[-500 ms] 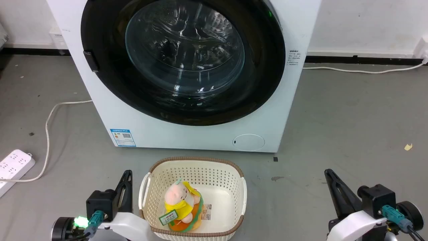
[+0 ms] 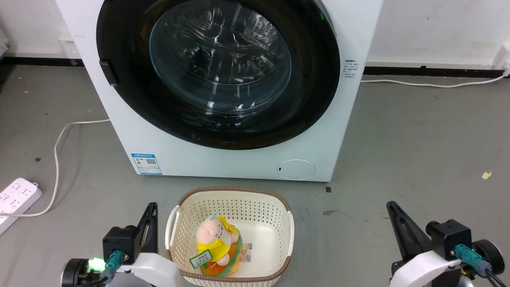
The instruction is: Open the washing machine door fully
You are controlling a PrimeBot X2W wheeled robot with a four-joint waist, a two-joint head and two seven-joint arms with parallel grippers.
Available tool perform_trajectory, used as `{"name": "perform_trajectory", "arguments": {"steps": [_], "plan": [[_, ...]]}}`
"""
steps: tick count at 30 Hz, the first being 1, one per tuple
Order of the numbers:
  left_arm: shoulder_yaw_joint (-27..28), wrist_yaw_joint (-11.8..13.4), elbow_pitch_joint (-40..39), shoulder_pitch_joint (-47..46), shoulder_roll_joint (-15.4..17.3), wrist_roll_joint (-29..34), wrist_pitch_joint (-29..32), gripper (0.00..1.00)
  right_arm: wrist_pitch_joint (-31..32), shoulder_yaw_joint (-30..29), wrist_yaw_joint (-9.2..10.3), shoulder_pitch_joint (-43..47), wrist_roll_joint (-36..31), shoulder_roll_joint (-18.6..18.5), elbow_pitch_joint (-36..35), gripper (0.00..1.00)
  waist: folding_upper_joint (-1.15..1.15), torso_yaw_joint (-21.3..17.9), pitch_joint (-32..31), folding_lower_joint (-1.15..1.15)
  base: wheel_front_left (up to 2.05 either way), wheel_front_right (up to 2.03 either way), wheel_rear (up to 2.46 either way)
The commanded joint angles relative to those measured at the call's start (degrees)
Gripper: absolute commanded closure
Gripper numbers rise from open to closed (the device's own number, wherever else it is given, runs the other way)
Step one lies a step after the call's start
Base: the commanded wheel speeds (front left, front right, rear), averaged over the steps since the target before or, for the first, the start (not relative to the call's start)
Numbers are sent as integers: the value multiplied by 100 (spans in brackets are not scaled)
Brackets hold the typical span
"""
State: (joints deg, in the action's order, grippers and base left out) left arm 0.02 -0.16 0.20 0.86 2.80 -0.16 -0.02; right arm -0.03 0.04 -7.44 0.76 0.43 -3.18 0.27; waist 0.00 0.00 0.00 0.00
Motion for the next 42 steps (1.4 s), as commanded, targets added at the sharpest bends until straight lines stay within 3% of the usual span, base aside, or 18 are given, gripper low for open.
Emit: {"name": "perform_trajectory", "arguments": {"steps": [1,34,35,42], "plan": [[-2,16,-20,-86,8,16,2,100,3,-4,-5,-76,-43,30,-27,100,0,0,0,0,0,0,0],[-2,16,-20,-86,8,16,2,100,3,-4,-5,-76,-43,30,-27,100,0,0,0,0,0,0,0],[0,0,0,0,0,0,0,0,0,1,0,0,0,0,0,0,0,0,0,0,0,0,0],[-14,1,13,4,-1,-10,-45,0,-45,2,0,8,50,0,17,0,0,-3,-4,0,0,0,0]]}}
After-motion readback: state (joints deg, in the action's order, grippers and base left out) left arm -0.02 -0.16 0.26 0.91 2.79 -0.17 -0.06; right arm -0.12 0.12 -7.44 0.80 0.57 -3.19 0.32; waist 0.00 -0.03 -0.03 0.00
